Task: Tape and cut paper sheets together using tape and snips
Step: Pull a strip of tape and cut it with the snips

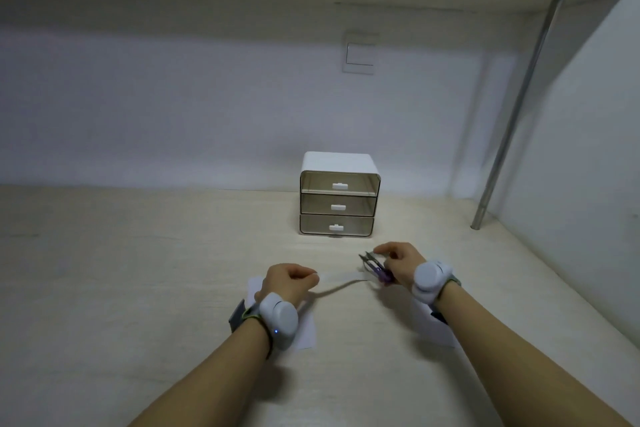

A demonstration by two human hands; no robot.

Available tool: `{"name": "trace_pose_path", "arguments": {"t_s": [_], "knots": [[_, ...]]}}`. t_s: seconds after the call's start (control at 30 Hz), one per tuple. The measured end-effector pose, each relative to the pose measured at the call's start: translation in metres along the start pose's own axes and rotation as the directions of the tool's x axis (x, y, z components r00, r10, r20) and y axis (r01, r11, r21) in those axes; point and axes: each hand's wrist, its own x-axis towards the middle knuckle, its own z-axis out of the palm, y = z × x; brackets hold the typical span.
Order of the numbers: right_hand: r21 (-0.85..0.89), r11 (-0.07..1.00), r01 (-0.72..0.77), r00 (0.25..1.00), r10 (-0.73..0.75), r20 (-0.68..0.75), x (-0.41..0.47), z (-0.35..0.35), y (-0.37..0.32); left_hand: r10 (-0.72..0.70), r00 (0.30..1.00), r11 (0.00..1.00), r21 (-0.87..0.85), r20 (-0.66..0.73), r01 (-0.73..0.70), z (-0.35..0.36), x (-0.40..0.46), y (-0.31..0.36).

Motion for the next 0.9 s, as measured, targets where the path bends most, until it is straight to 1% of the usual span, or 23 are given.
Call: {"name": "trace_pose_path", "arguments": {"t_s": [0.1,0.23,0.33,0.47,0.57,0.63,0.67,0.73,0.8,0.9], "knots": [[0.066,0.997,-0.029,0.999,0.030,-0.011,-0.010,0.002,0.013,0.000,1.000,1.000,0.025,-0.005,0.000,0.000,-0.008,0.003],[0.043,0.999,-0.033,0.999,0.034,-0.028,-0.015,0.000,0.029,-0.015,0.999,0.999,0.035,-0.032,0.016,-0.001,-0.013,0.001],[-0.058,0.997,-0.045,0.998,0.043,-0.039,-0.024,-0.006,0.035,-0.028,0.999,0.998,0.052,-0.042,0.030,-0.001,-0.014,-0.001],[-0.308,0.949,-0.071,0.996,0.049,-0.079,-0.026,-0.011,0.031,-0.038,0.998,0.998,0.054,-0.040,0.040,-0.001,-0.012,-0.005],[-0.409,0.902,-0.137,0.991,0.121,-0.065,-0.016,-0.013,0.030,-0.037,0.998,0.998,0.043,-0.043,0.039,-0.001,-0.008,-0.007],[-0.408,0.896,-0.172,0.985,0.167,-0.049,-0.013,-0.014,0.026,-0.036,0.998,0.998,0.042,-0.045,0.038,-0.001,-0.007,-0.006],[-0.383,0.900,-0.207,0.978,0.206,-0.044,-0.011,-0.014,0.025,-0.033,0.998,0.999,0.040,-0.045,0.035,-0.001,-0.006,-0.006],[-0.328,0.912,-0.246,0.969,0.240,-0.059,-0.006,-0.015,0.026,-0.019,0.999,0.999,0.038,-0.045,0.020,-0.001,-0.004,-0.006],[-0.357,0.901,-0.248,0.969,0.232,-0.087,0.002,-0.015,0.026,-0.001,0.999,0.999,0.050,-0.042,0.003,-0.002,-0.004,-0.005],[-0.402,0.891,-0.210,0.975,0.162,-0.151,0.010,-0.014,0.017,0.010,0.998,0.996,0.092,-0.060,-0.005,-0.002,-0.003,-0.002]]}}
